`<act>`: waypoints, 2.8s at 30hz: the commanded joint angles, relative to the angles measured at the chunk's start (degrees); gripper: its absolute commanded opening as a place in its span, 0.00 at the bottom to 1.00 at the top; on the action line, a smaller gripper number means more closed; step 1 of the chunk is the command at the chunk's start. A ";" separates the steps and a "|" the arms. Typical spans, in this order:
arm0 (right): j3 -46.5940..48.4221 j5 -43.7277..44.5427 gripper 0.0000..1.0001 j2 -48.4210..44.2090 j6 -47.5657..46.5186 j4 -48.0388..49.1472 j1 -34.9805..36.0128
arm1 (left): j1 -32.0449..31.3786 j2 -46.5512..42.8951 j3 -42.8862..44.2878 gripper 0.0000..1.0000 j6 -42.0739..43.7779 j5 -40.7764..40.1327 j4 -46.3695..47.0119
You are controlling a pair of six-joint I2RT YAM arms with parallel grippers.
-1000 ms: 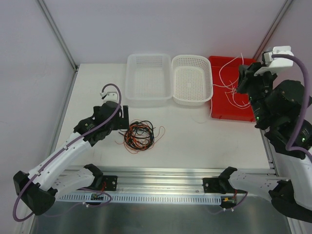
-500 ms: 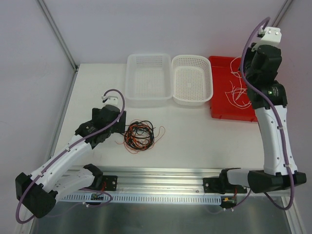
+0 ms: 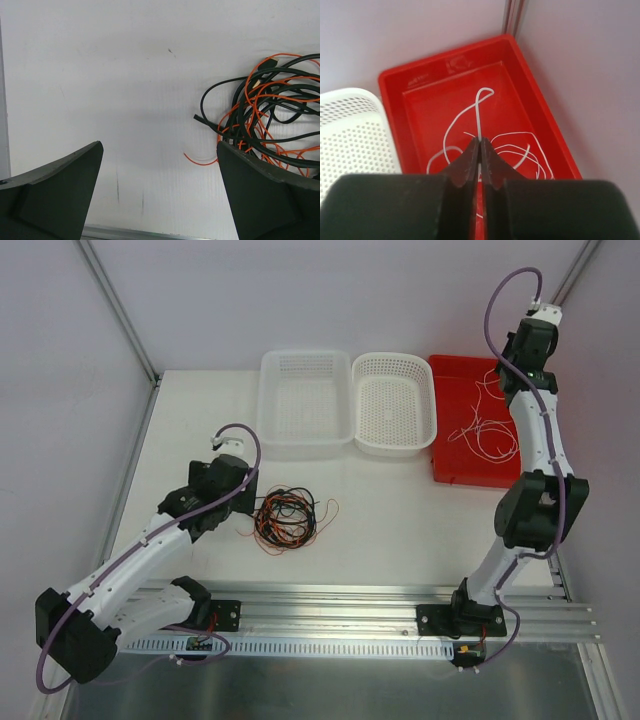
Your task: Untangle the cables
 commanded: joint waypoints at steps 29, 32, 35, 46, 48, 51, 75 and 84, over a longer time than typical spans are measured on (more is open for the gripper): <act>-37.25 -14.73 0.73 -22.82 26.93 -2.34 28.83 | 1.64 2.28 1.15 0.99 -2.80 12.17 1.29; -41.84 -15.44 0.70 -23.88 32.45 1.17 35.86 | 1.64 3.50 1.42 0.99 -3.50 14.98 1.55; -46.76 -15.09 0.67 -22.39 36.59 5.57 41.93 | 1.64 5.09 1.68 0.99 -4.21 17.71 1.99; -49.85 -11.40 0.51 -12.03 42.49 14.10 52.66 | 1.64 11.42 2.56 0.99 -5.61 22.37 3.74; -50.11 -11.22 0.48 -9.84 43.11 14.72 53.28 | 1.64 12.91 2.82 0.99 -6.14 23.25 4.10; -50.64 -9.90 0.41 -7.81 43.64 14.81 54.07 | 1.64 15.28 3.17 0.99 -6.85 24.04 4.27; -34.57 -0.06 0.01 -37.67 19.48 -16.63 55.92 | 1.55 25.48 3.62 0.99 -6.23 21.58 3.31; -13.30 -0.58 0.01 -45.59 6.03 -24.66 55.83 | 1.55 28.12 4.41 0.99 -5.97 19.56 1.38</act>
